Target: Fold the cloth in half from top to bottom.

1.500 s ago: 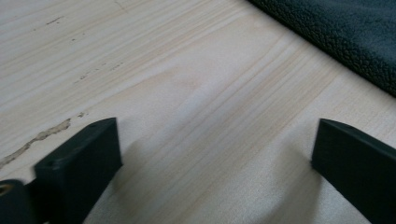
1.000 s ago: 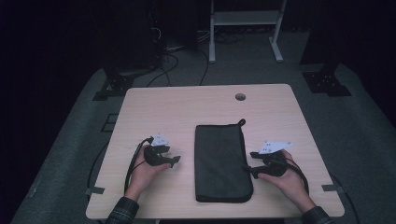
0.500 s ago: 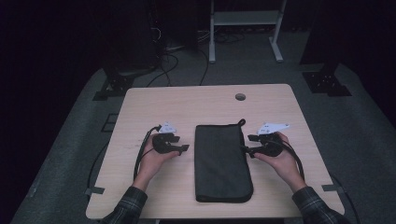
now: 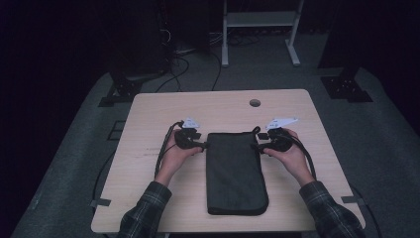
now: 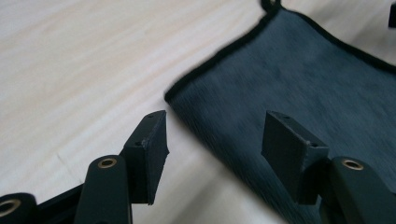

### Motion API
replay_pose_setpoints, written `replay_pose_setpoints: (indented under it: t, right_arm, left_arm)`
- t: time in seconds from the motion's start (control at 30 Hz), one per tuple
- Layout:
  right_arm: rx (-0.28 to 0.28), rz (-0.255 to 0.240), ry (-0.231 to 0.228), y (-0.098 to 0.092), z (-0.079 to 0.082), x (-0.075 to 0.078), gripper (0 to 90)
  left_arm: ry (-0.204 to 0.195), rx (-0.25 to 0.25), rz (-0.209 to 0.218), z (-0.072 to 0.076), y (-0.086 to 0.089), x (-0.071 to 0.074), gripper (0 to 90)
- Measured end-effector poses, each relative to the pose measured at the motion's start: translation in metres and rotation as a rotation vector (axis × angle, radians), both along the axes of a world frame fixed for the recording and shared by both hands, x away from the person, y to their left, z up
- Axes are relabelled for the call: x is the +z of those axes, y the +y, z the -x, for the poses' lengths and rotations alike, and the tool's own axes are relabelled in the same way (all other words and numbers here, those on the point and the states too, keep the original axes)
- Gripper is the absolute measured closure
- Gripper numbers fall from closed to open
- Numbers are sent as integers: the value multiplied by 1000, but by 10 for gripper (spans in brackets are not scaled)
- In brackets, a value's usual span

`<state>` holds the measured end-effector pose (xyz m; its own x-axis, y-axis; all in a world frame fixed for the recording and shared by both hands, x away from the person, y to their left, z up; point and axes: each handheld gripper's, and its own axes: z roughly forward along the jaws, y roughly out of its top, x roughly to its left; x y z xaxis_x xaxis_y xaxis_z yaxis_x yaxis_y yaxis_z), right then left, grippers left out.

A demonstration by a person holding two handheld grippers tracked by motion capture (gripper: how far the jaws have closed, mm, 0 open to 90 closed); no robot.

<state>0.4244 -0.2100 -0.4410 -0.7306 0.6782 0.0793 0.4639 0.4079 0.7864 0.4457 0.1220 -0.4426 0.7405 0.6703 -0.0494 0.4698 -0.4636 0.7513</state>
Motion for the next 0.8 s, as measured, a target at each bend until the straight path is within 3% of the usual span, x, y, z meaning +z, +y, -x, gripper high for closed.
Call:
replay_pose_setpoints:
  t: [0.47, 0.8]
  right_arm:
    - [-46, 17, 20, 2, -50, -16, 467]
    - [-25, 54, 50, 8, -58, -33, 466]
  left_arm:
    - [9, 51, -38, -36, -9, -13, 414]
    - [20, 35, -88, -41, -14, -26, 448]
